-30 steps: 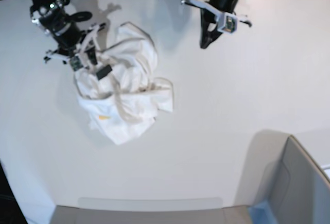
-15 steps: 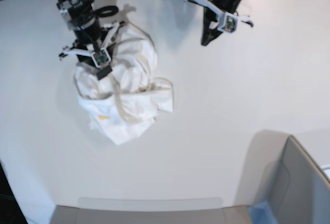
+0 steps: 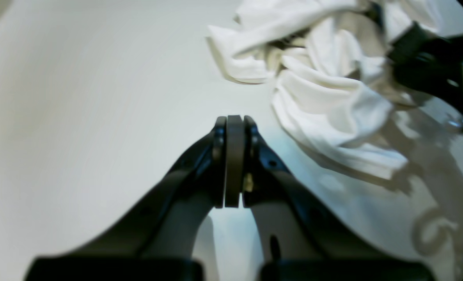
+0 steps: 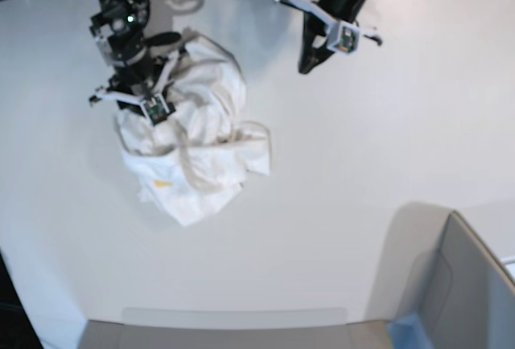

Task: Layout the t-shirt on the table in an organized manner, then fold the t-shirt properly

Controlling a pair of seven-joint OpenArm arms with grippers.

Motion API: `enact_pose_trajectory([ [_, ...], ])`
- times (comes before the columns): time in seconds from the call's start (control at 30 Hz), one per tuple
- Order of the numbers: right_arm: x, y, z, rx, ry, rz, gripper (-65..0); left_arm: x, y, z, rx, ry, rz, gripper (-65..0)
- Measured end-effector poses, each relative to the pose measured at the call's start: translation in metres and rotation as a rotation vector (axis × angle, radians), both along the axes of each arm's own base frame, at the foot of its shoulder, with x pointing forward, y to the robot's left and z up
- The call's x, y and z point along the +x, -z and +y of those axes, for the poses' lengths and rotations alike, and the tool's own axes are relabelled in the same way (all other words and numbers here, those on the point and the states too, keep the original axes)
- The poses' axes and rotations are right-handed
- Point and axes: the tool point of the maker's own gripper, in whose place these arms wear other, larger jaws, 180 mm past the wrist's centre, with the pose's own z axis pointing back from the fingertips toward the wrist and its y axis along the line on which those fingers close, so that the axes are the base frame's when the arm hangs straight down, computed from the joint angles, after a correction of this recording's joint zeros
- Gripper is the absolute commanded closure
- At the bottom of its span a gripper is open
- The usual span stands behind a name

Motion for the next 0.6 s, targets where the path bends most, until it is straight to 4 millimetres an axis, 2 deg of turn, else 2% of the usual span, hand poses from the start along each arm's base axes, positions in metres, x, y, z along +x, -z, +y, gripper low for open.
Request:
enact_pose_trajectory([
  [0.13,0.006,0.013,-0.008,-0.022,0.014,0.027,-17.5,0.007,-0.004,-0.004,-0.007,0.008,-0.022,-0.4],
  [0.2,0.006,0.016,-0.009,-0.023,0.017,0.034,-10.3,0.009,-0.005,-0.004,-0.008,0.004,-0.027,-0.4],
  [0.27,0.006,0.016,-0.006,-0.022,0.009,0.034,-0.1,0.008,-0.005,-0.004,-0.008,0.004,-0.026,-0.4],
  [0.37,0.006,0.012,0.002,-0.011,-0.009,0.029,0.0,0.006,-0.004,-0.005,-0.01,0.007,-0.019,-0.4],
  [0.5,0.011,-0.01,0.01,0.007,-0.02,-0.029,0.0,0.006,-0.004,-0.006,-0.012,0.006,-0.02,-0.4],
  [0.6,0.019,-0.039,0.016,0.028,-0.027,-0.109,0.0,0.008,-0.005,-0.005,-0.011,0.004,-0.024,-0.4],
])
